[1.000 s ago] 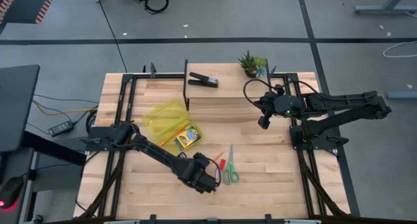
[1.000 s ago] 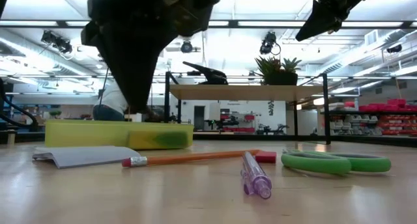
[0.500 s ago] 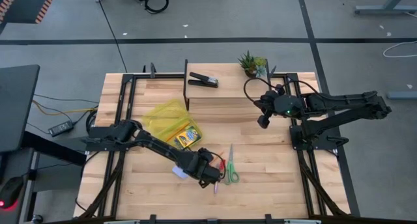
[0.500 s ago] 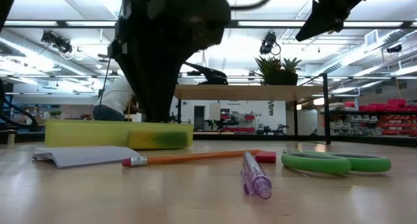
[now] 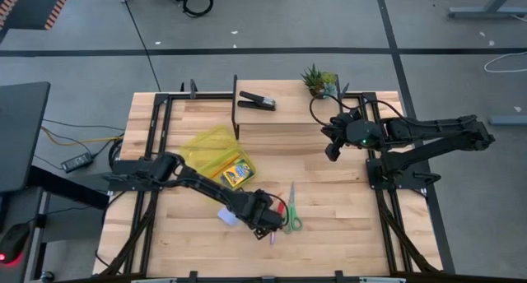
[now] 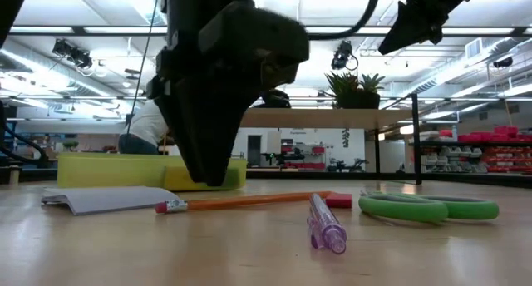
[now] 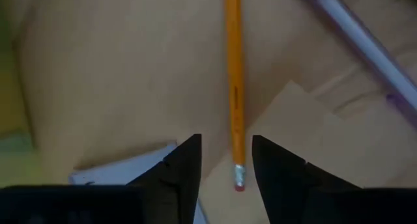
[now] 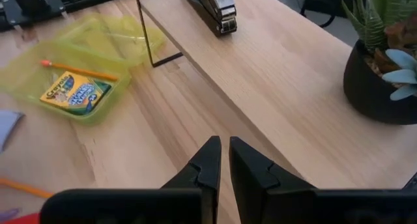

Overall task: Pack school essentials
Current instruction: Put the orange pencil into the yellow supply box

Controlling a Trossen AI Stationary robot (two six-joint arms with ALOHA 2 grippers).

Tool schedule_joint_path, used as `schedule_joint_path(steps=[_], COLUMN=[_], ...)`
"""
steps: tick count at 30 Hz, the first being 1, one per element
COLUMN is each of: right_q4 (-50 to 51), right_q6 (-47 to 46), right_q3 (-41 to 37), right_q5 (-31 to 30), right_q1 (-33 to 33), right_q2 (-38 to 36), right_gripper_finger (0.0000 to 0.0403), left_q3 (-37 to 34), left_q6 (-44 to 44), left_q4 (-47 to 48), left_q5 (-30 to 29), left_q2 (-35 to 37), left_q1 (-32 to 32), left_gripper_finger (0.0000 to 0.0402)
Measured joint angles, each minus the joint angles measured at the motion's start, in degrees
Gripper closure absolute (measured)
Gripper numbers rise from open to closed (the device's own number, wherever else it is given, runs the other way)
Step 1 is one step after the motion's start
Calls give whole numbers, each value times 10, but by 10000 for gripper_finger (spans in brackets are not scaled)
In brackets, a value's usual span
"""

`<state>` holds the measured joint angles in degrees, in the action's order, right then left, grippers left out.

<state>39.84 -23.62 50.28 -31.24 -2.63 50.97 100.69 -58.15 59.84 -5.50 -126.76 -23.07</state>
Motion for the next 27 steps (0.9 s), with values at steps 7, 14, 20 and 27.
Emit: schedule_joint_path(steps=[7,14,20,27], right_q4=[-2,-23,-25,-26], right_q6=[48,120,155,138], right_q3=[0,0,0,0], right_q5=[1,16,39,39], right_q1=[0,0,0,0], right_q2=[0,0,0,0], right_gripper_finger=[364,364,364,364], left_q3=[2,3,7,7], left_q6=[-98,-146,-143,-146], left_q4=[-46,-44,-45,-50], left_q5=[2,-33,-70,-238], left_q2=[0,-10,-8,-8], left_q1=[-19,-27,-34,-74], left_gripper_finger=[269,284,285,285])
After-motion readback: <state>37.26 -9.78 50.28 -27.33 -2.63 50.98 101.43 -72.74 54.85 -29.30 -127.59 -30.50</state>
